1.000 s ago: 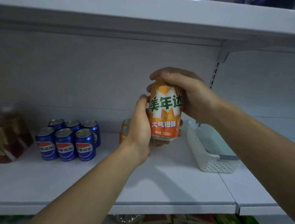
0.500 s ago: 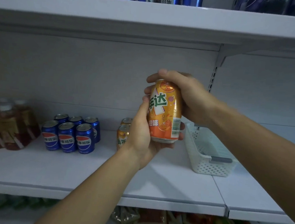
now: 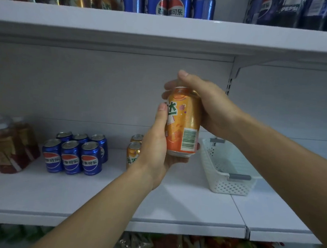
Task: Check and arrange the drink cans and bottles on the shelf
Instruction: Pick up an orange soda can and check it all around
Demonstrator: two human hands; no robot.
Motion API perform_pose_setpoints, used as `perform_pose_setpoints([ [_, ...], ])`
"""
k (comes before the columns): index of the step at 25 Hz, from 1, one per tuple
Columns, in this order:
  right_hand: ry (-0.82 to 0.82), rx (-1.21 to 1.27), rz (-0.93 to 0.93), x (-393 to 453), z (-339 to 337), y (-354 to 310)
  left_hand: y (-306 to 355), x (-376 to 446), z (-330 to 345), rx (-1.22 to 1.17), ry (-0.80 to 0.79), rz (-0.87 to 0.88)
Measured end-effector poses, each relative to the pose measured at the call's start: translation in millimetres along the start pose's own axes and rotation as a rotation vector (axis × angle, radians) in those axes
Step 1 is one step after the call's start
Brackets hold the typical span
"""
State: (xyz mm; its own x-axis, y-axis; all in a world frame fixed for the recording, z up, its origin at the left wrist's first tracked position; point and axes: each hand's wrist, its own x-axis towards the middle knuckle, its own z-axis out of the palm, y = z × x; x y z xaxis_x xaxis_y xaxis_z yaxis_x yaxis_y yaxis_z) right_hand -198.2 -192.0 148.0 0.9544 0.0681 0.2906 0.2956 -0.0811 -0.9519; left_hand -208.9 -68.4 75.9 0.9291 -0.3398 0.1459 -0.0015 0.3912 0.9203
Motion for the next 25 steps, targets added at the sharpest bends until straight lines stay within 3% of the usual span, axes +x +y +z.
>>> perform_pose_setpoints([
  [4,-0.089,0.114,-0.013,31.6,-19.0,31.5,-15.0,45.2,-11.0,-0.034,-0.037,-0.054],
  [8,-0.026,0.001,-0.055,67.8,-31.3,67.2,-38.5,87.6,-27.4,-0.067,-0.058,-0.135],
  [13,0.031,-0.052,-0.09,90.9,-32.1,102.5,-65.0,112.5,-43.0,-0.083,0.029,-0.099],
  [18,-0.076,0.128,0.001,94.3,-36.2,119.9,-80.3,120.1,-51.2,-0.185,0.016,-0.151],
  [25,0.112,0.077,-0.053,90.2,-59.9,156.3,-98.6,139.1,-45.1,-0.051,0.01,-0.193],
])
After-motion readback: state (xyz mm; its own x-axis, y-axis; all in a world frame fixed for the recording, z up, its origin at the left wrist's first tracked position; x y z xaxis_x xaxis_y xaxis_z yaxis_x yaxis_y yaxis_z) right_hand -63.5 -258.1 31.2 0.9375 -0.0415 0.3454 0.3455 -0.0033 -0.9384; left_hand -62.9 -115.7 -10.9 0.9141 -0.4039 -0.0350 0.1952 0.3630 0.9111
